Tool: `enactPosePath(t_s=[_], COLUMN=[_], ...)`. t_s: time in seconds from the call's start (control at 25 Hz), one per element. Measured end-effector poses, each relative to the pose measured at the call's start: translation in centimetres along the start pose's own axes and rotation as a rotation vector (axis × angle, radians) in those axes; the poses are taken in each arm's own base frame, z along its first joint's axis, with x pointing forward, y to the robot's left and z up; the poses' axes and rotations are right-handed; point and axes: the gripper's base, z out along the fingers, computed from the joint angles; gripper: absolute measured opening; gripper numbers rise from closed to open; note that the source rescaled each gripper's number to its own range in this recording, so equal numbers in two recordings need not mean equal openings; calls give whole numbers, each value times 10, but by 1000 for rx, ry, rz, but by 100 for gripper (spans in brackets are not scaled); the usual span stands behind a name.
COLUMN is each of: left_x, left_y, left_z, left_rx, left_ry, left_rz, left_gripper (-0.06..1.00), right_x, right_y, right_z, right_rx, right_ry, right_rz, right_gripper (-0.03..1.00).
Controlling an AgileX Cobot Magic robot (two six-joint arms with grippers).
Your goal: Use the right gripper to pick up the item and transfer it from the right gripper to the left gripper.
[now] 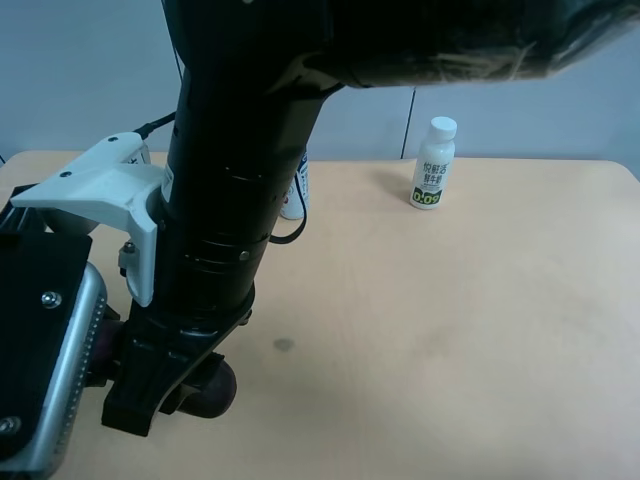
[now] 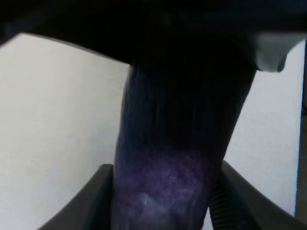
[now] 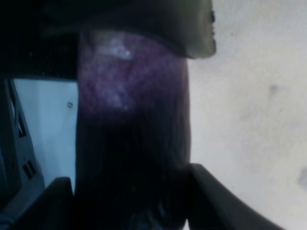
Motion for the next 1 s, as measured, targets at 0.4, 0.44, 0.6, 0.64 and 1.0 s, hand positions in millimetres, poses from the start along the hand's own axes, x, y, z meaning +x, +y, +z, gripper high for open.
enactPosePath(t_s=[0.4,0.44,0.6,0.64,1.0], left_x=[0,-2,-2,-2,-2], left_y=[0,0,0,0,0], left_z=[0,0,0,0,0], left_rx=[-1,-1,-1,-1,-2], left_ry=[-5,-17,-23,-23,-25], left_rz=[2,-3,-5,-5,-5], left_gripper=[1,1,1,1,1], right_x=[-1,-1,-2,-2,5], right_y=[-1,-1,-1,-1,4], right_z=[0,0,-1,-1,-8], right_rx=[8,12,15,15,-17], right_ry=[-11,-12,-13,-13,41], right_rz=[10,9,6,6,0], right_gripper=[33,55,94,96,100])
